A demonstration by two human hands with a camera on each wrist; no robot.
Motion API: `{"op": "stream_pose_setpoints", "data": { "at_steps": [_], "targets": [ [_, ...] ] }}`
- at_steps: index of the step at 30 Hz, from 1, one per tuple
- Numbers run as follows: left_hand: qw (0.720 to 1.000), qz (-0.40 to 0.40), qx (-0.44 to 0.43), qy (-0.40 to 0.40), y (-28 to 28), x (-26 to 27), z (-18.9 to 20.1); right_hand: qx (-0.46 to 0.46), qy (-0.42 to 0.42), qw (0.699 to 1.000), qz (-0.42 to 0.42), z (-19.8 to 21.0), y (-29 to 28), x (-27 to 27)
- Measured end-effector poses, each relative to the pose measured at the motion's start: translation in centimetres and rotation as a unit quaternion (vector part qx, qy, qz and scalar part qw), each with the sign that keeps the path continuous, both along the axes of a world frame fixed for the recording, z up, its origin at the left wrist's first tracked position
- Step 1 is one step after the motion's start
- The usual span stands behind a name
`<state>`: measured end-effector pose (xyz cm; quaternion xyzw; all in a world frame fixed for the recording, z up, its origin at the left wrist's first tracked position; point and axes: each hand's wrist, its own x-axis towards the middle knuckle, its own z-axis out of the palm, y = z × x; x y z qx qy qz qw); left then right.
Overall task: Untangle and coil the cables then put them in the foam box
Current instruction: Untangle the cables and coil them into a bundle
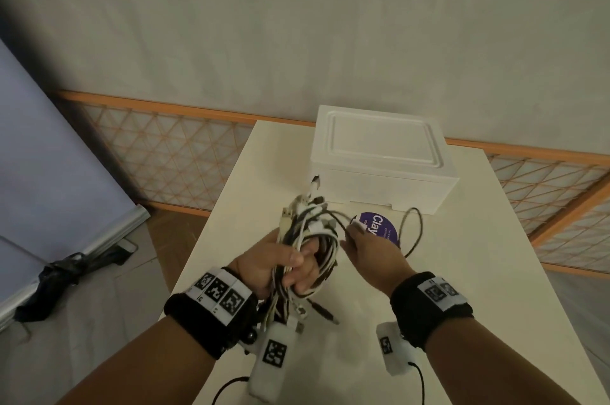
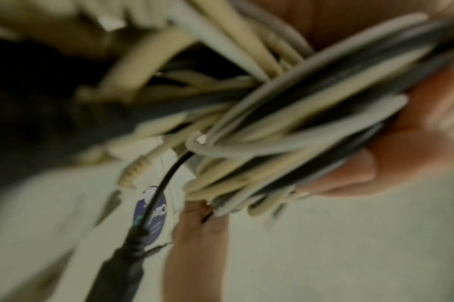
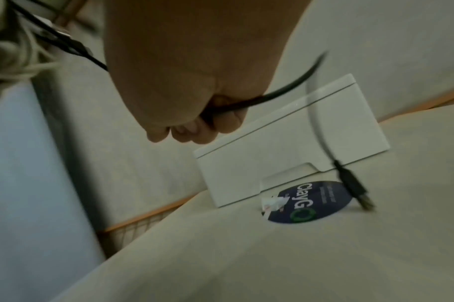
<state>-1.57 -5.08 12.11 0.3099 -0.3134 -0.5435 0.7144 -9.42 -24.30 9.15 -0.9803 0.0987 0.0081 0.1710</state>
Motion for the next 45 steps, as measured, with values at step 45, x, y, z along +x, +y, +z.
{"op": "stream_pose_setpoints", "data": {
  "at_steps": [45],
  "targets": [
    [0.939,0.17,0.297,-0.041,-1.0,-2.6,-3.1,0.183,-0.223,0.945,0.152,4.8,1.6,1.0]
  ]
}}
